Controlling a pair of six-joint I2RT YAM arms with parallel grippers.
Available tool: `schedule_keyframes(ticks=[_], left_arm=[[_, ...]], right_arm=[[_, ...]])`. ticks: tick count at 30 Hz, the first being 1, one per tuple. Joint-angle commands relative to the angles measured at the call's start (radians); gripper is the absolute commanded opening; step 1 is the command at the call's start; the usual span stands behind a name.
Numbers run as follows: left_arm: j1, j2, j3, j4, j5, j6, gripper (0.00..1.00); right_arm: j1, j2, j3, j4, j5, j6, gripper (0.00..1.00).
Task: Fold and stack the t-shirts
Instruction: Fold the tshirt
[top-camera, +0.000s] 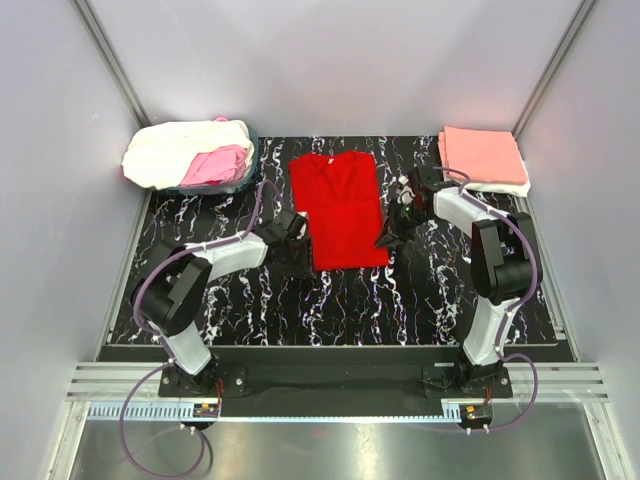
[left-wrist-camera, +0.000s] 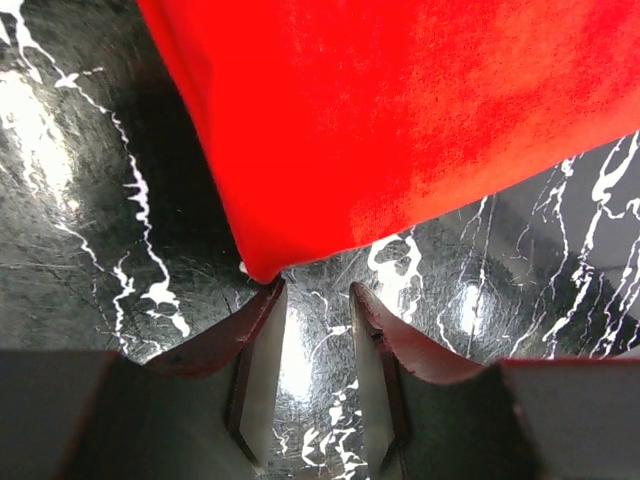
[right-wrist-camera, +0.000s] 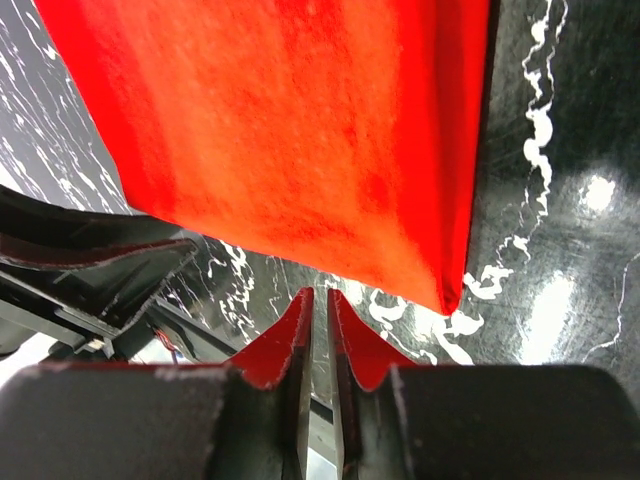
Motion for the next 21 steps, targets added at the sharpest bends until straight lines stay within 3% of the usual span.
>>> schedule_keyframes(ticks=[1,7,12,21], left_arm=[[-0.011,-0.062,0.031,-0.021,-0.053,0.002,0.38],[-0.032,-0.134,0.140,-0.107,-0.092,0.010,0.35],[-0.031,-0.058,0.215,-0.139,-0.119,0.038,0.26],[-0.031,0.064,0.167,-0.098,-0.144,0.032,0.20]], right_arm=[[-0.003,-0.019,0.011,-0.025,-0.003,-0.029,0.17],[-0.004,-0.030,0.017,-0.026,-0.014,-0.024,0.17],[-0.003,-0.034,0.018,-0.031,-0.025,-0.030,0.16],[-0.014,-0.065,-0.002,-0.064,-0.003,-0.069,0.16]])
